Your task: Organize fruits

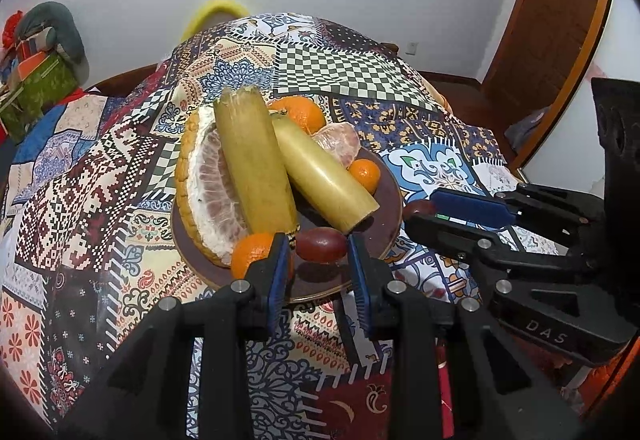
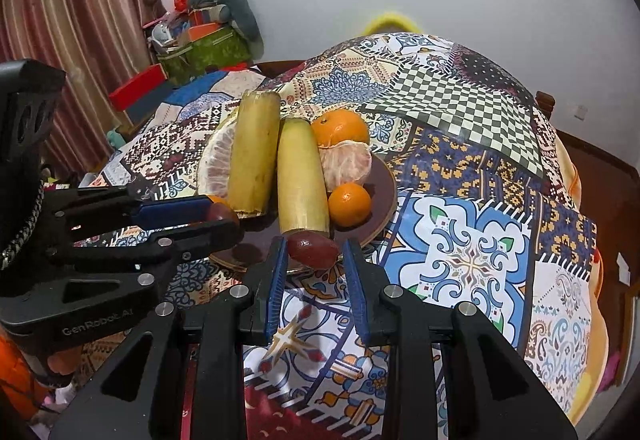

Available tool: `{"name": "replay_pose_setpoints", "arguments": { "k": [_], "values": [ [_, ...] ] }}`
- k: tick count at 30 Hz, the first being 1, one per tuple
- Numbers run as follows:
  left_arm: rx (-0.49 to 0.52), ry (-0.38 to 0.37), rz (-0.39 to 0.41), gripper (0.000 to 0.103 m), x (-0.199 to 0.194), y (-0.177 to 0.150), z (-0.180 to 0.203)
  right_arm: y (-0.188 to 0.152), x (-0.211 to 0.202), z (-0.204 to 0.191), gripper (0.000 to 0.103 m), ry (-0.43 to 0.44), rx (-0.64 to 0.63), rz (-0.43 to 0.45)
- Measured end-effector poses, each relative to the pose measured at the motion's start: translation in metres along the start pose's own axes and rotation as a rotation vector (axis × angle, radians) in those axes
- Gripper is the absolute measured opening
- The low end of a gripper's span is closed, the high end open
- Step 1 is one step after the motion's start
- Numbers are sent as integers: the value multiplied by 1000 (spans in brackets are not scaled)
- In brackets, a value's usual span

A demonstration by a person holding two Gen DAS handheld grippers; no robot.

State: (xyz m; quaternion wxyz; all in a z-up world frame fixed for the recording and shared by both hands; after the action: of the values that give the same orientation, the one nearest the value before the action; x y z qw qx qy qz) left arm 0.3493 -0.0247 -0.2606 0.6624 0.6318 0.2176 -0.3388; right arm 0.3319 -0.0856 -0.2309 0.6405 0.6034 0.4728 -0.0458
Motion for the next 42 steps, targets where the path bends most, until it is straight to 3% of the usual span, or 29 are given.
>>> {"name": "replay_pose_setpoints", "arguments": {
  "k": [19, 23, 26, 34, 42],
  "values": [
    [-28, 7, 15, 30, -3, 5, -11, -7, 26, -9, 27, -7, -49, -55],
    [-35, 7, 24, 30, -8, 5, -13, -7, 26, -7, 38, -3, -35, -55],
    [-39, 12, 38, 30, -15, 7, -14, -4, 20, -6, 39, -7, -31, -41],
    [-49, 54, 113, 30, -51, 21, -18, 26, -31, -4, 39, -46, -2, 93],
    [-40, 95, 267, 30, -124, 43, -9, 66, -114, -22, 39, -75, -10, 302]
  ]
}}
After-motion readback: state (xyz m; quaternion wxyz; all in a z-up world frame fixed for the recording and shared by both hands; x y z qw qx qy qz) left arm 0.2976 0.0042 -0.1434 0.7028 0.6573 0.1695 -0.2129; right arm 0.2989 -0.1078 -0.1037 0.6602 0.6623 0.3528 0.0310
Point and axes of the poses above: each gripper's, at about its wrist camera, not at the fingertips, and x roughly the way its jaws point, z to its right, y to its top, the point moved 9 cm from there along x, roughly the way its jaws point, and after that the axes turned 5 degrees about z, right-handed, at the moved point
